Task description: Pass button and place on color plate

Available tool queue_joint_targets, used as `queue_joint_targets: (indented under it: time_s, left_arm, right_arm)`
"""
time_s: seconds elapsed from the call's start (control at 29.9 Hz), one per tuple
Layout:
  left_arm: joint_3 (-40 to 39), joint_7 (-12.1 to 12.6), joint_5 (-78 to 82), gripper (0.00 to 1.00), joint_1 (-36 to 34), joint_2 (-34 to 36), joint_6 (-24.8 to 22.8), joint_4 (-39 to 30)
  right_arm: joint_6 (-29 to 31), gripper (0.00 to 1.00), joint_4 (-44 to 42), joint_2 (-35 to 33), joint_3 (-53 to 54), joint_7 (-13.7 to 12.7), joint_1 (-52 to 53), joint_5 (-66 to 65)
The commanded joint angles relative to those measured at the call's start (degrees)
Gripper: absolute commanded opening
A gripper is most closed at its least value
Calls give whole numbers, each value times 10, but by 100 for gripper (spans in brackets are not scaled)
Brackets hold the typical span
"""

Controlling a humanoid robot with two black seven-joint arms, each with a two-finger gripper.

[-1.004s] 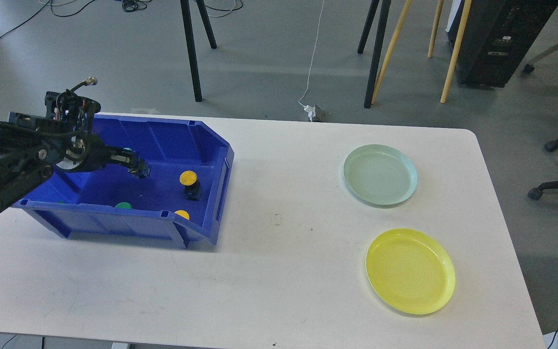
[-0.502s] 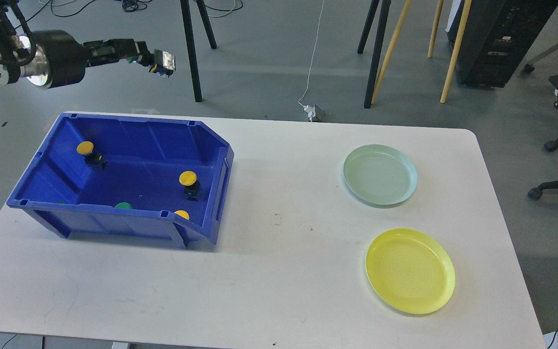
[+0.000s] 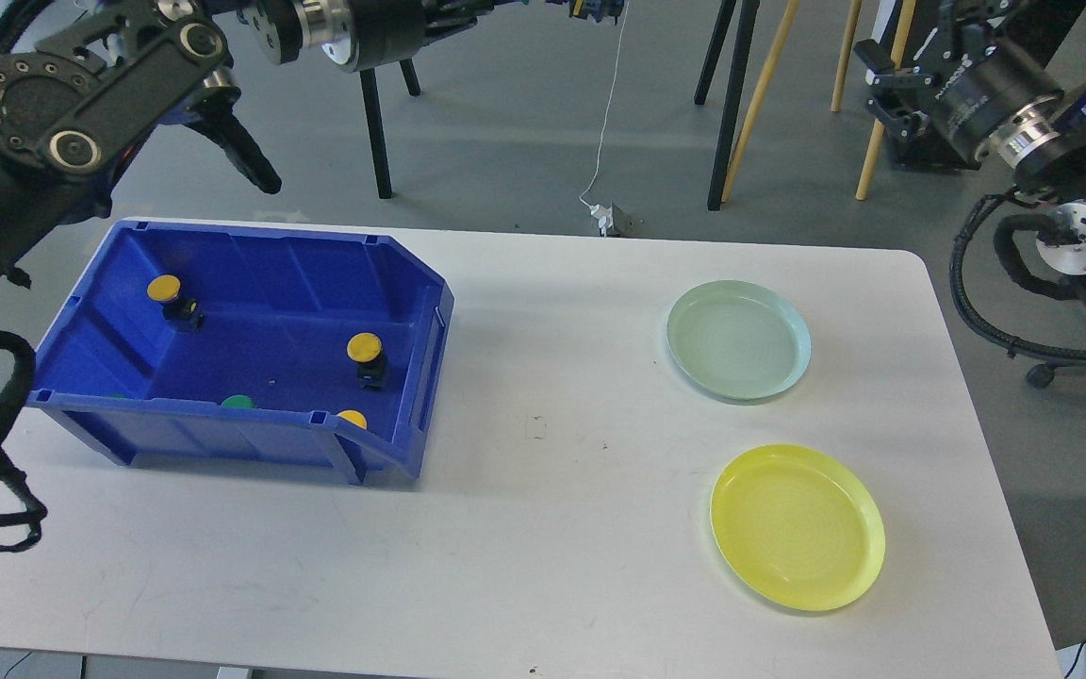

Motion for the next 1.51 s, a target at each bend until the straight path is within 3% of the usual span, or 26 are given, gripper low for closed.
queue_joint_targets:
  time_s: [0.0, 0.17, 0.97, 1.27, 1.4, 1.47]
  left_arm:
    - [2, 0, -10, 27, 0, -21, 0, 10]
    - [3, 0, -10, 27, 1, -27, 0, 10]
    - [0, 2, -61, 27, -21, -27, 0, 9]
    - [2, 2, -61, 27, -21, -29, 0, 9]
    - [1, 2, -60, 27, -21, -31, 0, 9]
    - [1, 2, -61, 27, -21, -30, 0, 9]
  right_arm:
    - [0, 99, 90, 2, 2, 0, 3, 0]
    - [0, 99, 166, -6, 4, -1, 3, -2]
    - [0, 97, 169, 5, 11, 0, 11, -8]
    - [0, 75, 170, 12, 15, 4, 12, -8]
    - [0, 73, 168, 12, 14, 4, 13, -8]
    - [0, 63, 168, 12, 14, 4, 13, -9]
